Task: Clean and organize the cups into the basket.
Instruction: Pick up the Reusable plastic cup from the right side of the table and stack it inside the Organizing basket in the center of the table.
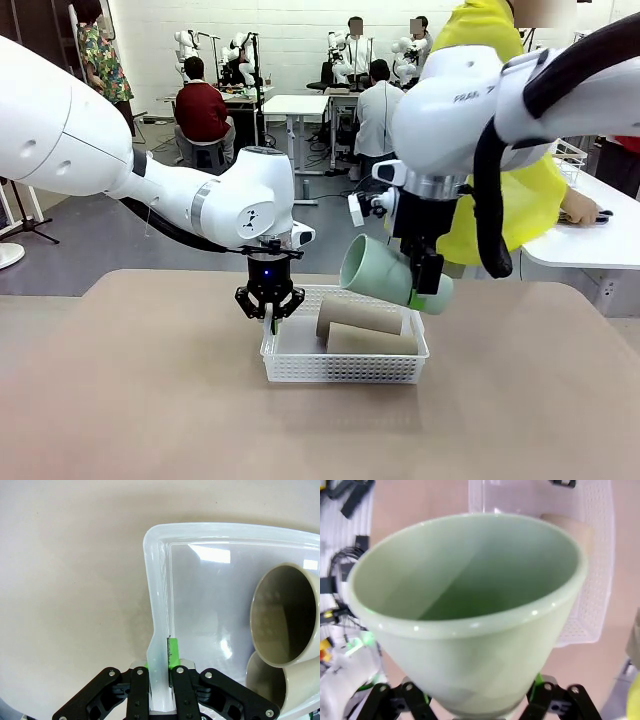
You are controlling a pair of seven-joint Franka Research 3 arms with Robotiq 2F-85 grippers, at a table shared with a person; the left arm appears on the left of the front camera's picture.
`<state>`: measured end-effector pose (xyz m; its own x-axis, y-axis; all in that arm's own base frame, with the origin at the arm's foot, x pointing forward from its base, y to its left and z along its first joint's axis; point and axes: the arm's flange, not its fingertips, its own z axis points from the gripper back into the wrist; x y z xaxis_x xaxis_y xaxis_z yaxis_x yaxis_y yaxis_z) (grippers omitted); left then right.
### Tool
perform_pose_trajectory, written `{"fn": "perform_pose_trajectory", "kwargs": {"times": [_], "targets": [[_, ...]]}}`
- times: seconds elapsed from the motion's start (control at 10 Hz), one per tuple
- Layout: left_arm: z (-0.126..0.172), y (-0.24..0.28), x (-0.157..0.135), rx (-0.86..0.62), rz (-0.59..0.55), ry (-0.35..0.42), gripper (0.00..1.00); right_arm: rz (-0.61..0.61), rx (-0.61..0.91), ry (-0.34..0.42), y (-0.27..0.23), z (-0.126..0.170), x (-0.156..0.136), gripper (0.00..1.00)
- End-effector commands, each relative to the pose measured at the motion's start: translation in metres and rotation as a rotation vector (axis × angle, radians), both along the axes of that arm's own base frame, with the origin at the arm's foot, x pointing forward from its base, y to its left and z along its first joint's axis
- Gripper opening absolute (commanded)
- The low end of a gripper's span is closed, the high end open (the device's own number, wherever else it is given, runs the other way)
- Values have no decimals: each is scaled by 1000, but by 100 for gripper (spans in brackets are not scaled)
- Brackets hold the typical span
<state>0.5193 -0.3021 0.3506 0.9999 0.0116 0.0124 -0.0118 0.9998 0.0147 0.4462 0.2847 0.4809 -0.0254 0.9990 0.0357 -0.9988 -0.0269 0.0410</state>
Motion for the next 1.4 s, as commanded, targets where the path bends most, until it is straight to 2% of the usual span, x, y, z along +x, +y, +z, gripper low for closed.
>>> {"fn": "perform_pose_trajectory", "kwargs": {"times": [0.0, 0.4, 0.6, 1.1, 1.3], "targets": [[-1, 0, -2, 6, -3, 2, 0, -51, -46, -13, 23, -3, 26, 81], [-1, 0, -2, 6, -3, 2, 0, -68, -72, -10, 40, -23, 50, 81], [-1, 0, -2, 6, -3, 2, 0, -67, -81, 6, 42, -42, 59, 81], [-1, 0, -2, 6, -3, 2, 0, -34, -77, 49, 48, -73, 59, 81], [-1, 0, -2, 6, -3, 2, 0, -28, -66, 50, 46, -73, 59, 81]]}}
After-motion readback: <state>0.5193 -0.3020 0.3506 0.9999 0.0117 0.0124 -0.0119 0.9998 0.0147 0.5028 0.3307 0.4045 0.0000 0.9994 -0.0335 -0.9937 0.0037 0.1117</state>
